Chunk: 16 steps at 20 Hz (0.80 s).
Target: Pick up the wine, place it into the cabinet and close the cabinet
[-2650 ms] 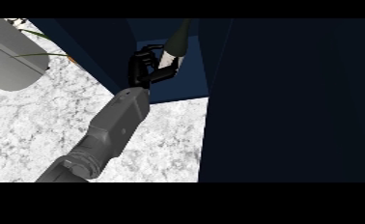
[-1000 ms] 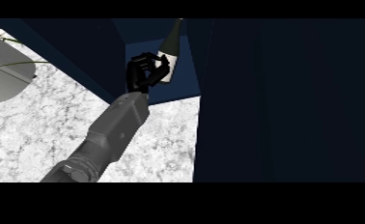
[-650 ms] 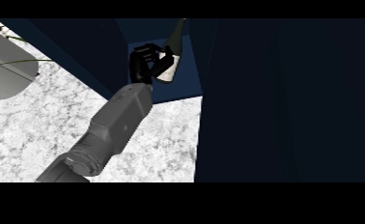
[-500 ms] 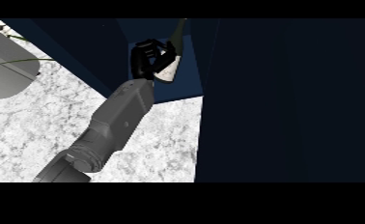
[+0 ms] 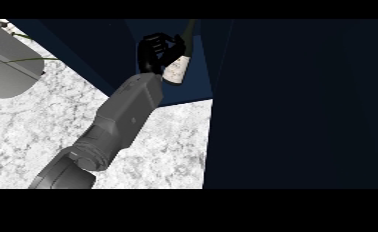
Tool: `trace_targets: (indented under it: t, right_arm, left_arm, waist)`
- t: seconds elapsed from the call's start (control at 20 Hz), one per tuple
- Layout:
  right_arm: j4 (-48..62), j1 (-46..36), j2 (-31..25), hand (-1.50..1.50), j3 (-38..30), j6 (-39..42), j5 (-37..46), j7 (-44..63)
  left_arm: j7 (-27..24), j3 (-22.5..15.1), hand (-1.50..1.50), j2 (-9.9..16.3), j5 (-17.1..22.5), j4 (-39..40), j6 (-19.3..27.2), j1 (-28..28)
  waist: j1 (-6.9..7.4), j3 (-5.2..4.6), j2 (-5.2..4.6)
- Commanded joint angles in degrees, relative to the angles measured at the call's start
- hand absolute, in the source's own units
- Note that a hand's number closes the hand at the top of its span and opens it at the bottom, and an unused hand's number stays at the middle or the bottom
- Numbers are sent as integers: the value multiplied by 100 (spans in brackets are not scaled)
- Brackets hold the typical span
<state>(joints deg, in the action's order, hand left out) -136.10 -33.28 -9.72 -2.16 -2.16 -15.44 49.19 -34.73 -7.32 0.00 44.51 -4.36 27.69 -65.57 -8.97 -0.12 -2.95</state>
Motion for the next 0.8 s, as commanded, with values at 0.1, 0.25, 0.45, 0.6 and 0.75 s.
trace_targets:
  t: [0.1,0.25,0.45,0.6,0.75]
  right_arm:
    - [-84,22,-58,-150,-85,-19,-52,97]
    - [-204,178,17,-150,-17,36,-121,27]
    - [-129,157,13,-150,-12,98,-111,-47]
    - [-97,100,-51,-150,-83,88,-51,-35]
    - [-106,49,20,-150,-28,86,-83,-116]
  left_arm:
    - [78,83,150,106,31,139,68,-117]
    - [39,-241,150,132,-311,374,458,-215]
    - [-33,-741,150,410,-822,430,1009,-158]
    - [31,-754,150,494,-843,433,1101,-95]
    - [50,-896,150,492,-991,435,1515,14]
  waist:
    - [40,-2,-21]
    - [-12,13,-24]
    - [-59,20,-83]
    - [-37,4,-78]
    - [-59,3,-104]
